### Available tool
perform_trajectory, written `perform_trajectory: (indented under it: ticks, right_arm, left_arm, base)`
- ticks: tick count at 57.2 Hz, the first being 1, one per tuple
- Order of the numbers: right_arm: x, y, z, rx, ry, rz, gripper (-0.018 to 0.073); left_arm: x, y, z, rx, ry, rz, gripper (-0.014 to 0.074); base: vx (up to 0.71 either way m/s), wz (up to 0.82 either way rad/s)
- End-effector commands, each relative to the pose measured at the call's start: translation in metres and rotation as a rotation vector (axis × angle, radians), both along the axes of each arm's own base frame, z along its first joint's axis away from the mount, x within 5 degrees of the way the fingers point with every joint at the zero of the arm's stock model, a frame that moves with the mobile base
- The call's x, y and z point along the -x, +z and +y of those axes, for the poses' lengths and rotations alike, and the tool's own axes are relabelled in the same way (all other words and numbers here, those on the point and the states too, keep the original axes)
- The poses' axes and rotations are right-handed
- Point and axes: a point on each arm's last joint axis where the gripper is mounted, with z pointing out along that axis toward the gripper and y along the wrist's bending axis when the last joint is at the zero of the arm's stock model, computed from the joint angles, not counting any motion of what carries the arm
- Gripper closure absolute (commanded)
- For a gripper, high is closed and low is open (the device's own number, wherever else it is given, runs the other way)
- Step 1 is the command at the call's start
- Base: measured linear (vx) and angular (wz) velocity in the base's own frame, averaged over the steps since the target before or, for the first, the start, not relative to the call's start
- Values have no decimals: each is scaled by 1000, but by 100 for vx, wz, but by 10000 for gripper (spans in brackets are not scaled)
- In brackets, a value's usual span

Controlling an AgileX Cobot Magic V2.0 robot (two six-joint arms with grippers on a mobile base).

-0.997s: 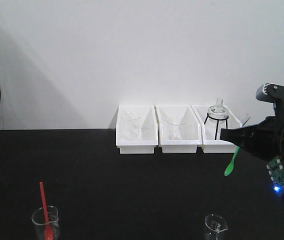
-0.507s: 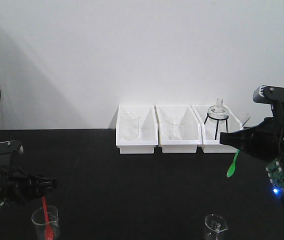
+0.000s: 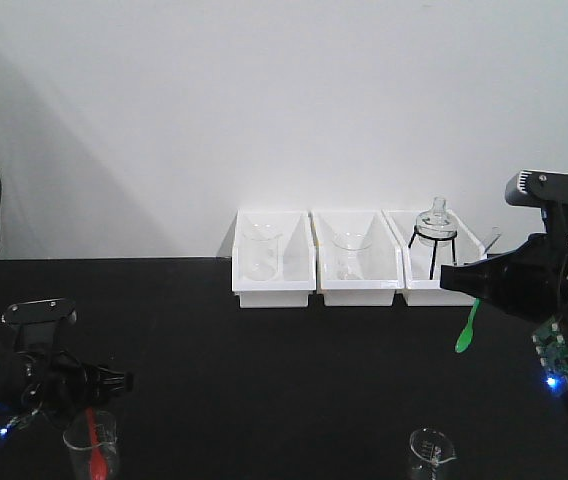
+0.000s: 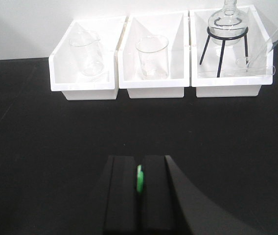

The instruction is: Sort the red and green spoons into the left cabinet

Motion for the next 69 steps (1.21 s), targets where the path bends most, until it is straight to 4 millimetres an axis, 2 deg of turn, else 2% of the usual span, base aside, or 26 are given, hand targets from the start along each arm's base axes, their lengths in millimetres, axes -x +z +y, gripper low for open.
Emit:
perform_trajectory:
  ticks: [1, 10, 28, 40, 49, 56, 69]
  right_arm:
    - [3, 30, -3, -10, -15, -157, 564]
    - [3, 30, -3, -10, -16, -159, 564]
    - [3, 30, -3, -11, -16, -160, 564]
    - [3, 31, -3, -11, -17, -167, 564]
    - [3, 31, -3, -12, -18, -171, 564]
    - [3, 32, -3, 5, -13, -180, 564]
    - [9, 38, -4, 94, 25, -201, 564]
  left_arm:
    - [-6, 27, -2, 13, 19, -120, 144]
    - [-8, 21, -2, 10, 22, -110, 244]
    - [-11, 25, 0, 2, 41, -163, 608]
    - [-10, 32, 0, 4, 45, -186, 603]
    - [0, 65, 1, 19, 44, -261, 601]
    - [16, 100, 3, 25, 29, -334, 600]
    - [70, 179, 9, -45, -52, -496, 599]
  base:
    - [0, 0]
    - [0, 0]
    - [0, 0]
    - [0, 0]
    - [0, 0]
    - [0, 0]
    - [0, 0]
